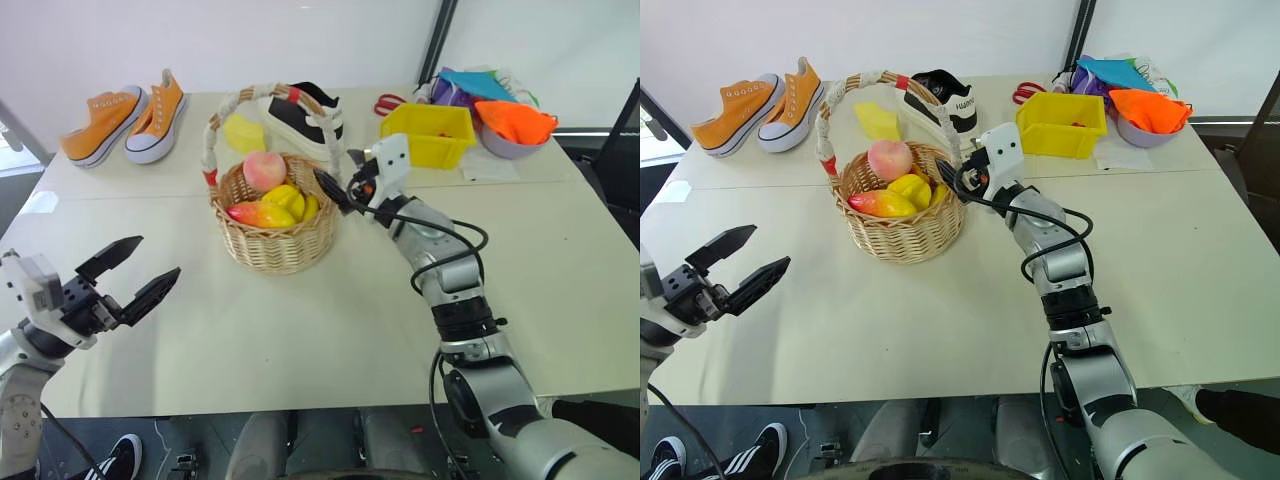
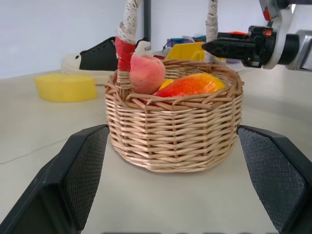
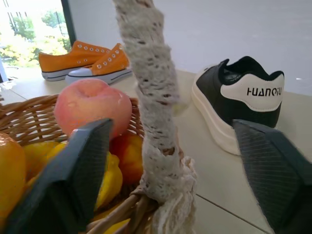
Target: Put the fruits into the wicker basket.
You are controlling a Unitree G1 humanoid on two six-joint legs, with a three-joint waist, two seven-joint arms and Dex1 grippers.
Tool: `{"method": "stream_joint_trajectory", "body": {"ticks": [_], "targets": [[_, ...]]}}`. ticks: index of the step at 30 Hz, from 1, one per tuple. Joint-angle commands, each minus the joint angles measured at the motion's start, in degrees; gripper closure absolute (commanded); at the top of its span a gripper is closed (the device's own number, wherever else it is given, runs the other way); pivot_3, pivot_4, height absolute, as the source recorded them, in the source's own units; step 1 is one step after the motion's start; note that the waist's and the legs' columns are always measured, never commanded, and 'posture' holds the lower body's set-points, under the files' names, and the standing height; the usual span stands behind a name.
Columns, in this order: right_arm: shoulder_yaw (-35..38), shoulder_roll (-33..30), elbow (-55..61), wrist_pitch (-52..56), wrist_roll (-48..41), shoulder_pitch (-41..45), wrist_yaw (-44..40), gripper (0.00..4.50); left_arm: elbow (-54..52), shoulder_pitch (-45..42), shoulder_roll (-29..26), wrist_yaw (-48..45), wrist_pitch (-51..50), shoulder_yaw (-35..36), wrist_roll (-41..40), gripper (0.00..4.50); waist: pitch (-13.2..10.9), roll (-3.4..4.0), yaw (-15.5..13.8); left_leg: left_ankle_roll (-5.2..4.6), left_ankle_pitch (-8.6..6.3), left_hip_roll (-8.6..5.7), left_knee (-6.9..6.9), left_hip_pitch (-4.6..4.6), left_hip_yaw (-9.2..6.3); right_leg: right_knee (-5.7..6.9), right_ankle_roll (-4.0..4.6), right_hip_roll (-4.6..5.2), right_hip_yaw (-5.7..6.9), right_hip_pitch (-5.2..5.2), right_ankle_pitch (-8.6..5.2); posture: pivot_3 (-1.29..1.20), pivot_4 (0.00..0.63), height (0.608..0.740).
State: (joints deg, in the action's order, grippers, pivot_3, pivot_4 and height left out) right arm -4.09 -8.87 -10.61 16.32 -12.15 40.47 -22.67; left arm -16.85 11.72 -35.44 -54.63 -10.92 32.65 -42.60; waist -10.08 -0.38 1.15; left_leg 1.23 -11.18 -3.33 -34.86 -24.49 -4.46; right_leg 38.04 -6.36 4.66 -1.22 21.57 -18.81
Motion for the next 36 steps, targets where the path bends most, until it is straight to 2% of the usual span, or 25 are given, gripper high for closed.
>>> {"method": "stream_joint_trajectory", "body": {"ticks": [1,5,6,11,15,20,23,27,32,36], "targets": [[0.6,0.5,0.9,-2.2,0.7,1.8,0.4,2.34,-0.8,0.1,0.2,0.4,1.5,1.4,0.1,0.0,0.0,0.0,0.0,0.0,0.0,0.0,0.0,0.0,0.0,-0.01,0.0,0.0,0.0,0.0,0.0,0.0,0.15,0.74],[1.7,0.0,0.6,-2.4,1.1,1.9,1.0,4.37,0.0,-1.2,0.3,0.5,1.6,0.1,0.2,0.0,0.0,0.0,0.0,0.0,0.0,0.0,-0.01,0.0,0.0,0.0,0.0,0.0,-0.01,-0.01,0.0,0.0,0.15,0.74],[2.0,-0.2,0.9,-2.3,1.0,1.8,0.9,4.45,0.4,-1.8,0.4,0.5,1.5,-0.5,0.3,0.0,0.0,0.0,-0.1,0.0,0.0,0.0,-0.01,0.01,0.0,0.0,0.0,0.0,-0.01,-0.01,0.0,0.0,0.15,0.74],[5.7,-3.2,2.8,-2.0,-0.7,1.0,0.6,4.45,1.7,-5.4,1.0,1.1,0.8,-3.4,0.7,0.0,0.0,0.01,-0.3,0.0,0.0,-0.01,-0.03,0.0,0.01,-0.03,0.0,0.01,0.0,-0.03,0.0,0.0,0.15,0.74],[12.8,-11.0,6.0,-1.8,-3.2,-2.5,-1.4,4.45,1.5,-9.1,2.8,1.3,0.0,-9.6,1.8,0.0,0.0,0.02,-1.0,0.0,0.0,-0.05,-0.05,-0.01,-0.01,-0.11,-0.01,0.05,0.05,-0.12,0.0,0.0,0.15,0.74],[22.6,-21.3,11.1,1.0,-5.3,-12.9,-2.2,4.45,4.8,-14.9,5.5,-0.7,0.4,-18.2,4.6,0.0,0.0,0.04,-1.5,-0.02,0.0,-0.06,-0.01,-0.07,0.03,-0.14,-0.02,0.05,0.01,-0.26,0.01,0.0,0.15,0.74],[27.9,-25.0,13.9,2.0,-6.0,-18.3,-1.2,4.45,7.7,-18.8,6.0,-2.7,-0.1,-21.6,5.3,0.0,0.0,0.09,-1.1,-0.03,0.0,0.0,0.03,-0.05,0.04,-0.07,-0.02,-0.02,0.01,-0.24,0.0,0.0,0.15,0.74],[34.5,-29.1,11.2,0.1,-5.9,-21.7,0.2,4.45,11.7,-24.2,6.9,-5.4,0.0,-25.0,6.0,0.0,0.0,0.12,-0.6,-0.04,0.01,0.0,-0.08,-0.04,0.09,-0.04,-0.03,-0.03,0.0,-0.31,0.0,0.0,0.15,0.74],[36.5,-30.7,11.0,-1.7,-4.2,-24.7,2.2,4.45,16.7,-29.1,7.7,-7.9,0.7,-26.4,7.1,0.0,0.0,0.12,-0.2,-0.06,0.02,-0.01,-0.19,0.0,0.13,0.01,-0.04,-0.04,0.0,-0.39,0.01,0.0,0.15,0.74],[35.2,-30.5,10.8,-3.4,-3.1,-25.9,2.3,4.45,17.4,-29.6,8.0,-8.6,1.0,-26.8,7.6,0.0,0.0,0.13,-0.1,-0.06,0.02,0.02,-0.18,0.04,0.17,0.06,-0.04,-0.08,-0.02,-0.38,0.01,0.0,0.15,0.74]]}}
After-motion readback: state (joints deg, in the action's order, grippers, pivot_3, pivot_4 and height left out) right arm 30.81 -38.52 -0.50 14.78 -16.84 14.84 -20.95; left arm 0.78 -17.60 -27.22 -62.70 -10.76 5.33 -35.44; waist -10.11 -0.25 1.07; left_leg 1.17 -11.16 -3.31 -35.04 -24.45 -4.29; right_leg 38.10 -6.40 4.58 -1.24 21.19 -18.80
